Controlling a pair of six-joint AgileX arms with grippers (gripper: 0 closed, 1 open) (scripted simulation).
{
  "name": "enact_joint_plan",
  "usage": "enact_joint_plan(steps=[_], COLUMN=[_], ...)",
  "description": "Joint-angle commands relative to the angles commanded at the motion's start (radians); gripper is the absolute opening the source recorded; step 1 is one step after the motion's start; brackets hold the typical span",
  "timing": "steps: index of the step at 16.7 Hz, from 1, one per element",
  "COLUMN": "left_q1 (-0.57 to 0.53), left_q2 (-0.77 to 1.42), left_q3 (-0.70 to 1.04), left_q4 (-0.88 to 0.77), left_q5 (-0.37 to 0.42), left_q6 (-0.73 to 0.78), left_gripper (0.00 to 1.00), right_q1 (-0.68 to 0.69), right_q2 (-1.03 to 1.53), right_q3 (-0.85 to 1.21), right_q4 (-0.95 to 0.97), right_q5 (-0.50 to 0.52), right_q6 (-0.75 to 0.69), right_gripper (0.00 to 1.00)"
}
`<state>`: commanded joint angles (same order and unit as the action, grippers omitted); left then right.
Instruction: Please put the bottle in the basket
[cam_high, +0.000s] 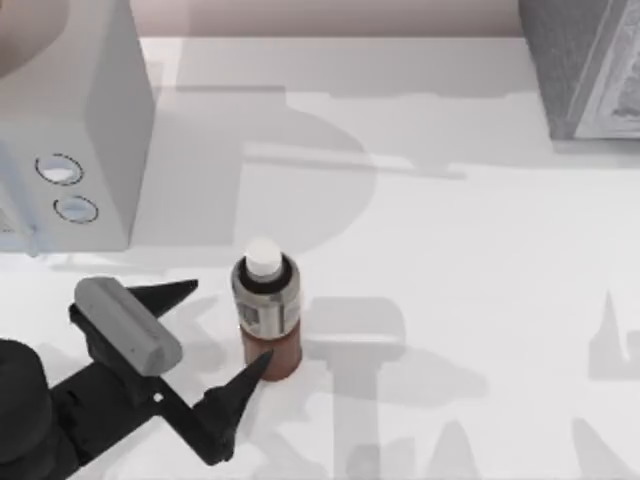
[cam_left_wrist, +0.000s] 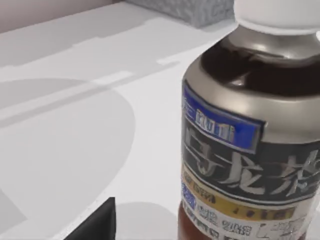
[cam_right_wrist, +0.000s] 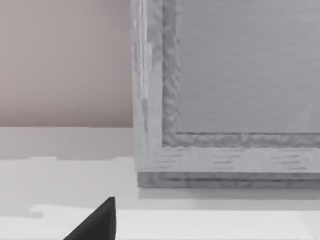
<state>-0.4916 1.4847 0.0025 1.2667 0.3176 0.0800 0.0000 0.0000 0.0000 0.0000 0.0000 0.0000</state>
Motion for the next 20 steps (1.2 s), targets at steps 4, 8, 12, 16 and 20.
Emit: enact_joint_plan(steps=[4,8,12,16,20], left_q1=[-0.001,-0.012,-0.058,-0.098,-0.102], left_q2=[0.007,0.045,0.206,0.336,0.346], left_q3=[0.000,0.031,0.141,0.238,0.247], left_q4=[0.007,0.018,0.068,0.103,0.106], left_q5=[0.000,-0.011,-0.053,-0.090,-0.094], left_q6=[0.002,-0.001,-0.010,-0.018,-0.019], left_gripper=[1.00,1.00,1.00,1.00,1.00], right_q1=[0.000,0.000,0.000,0.000,0.000], right_q2=[0.000,0.000,0.000,0.000,0.000], right_q3=[0.000,0.000,0.000,0.000,0.000], right_q4=[0.000,0.000,0.000,0.000,0.000], right_q5=[0.000,0.000,0.000,0.000,0.000], right_q6=[0.000,0.000,0.000,0.000,0.000], right_gripper=[1.00,1.00,1.00,1.00,1.00])
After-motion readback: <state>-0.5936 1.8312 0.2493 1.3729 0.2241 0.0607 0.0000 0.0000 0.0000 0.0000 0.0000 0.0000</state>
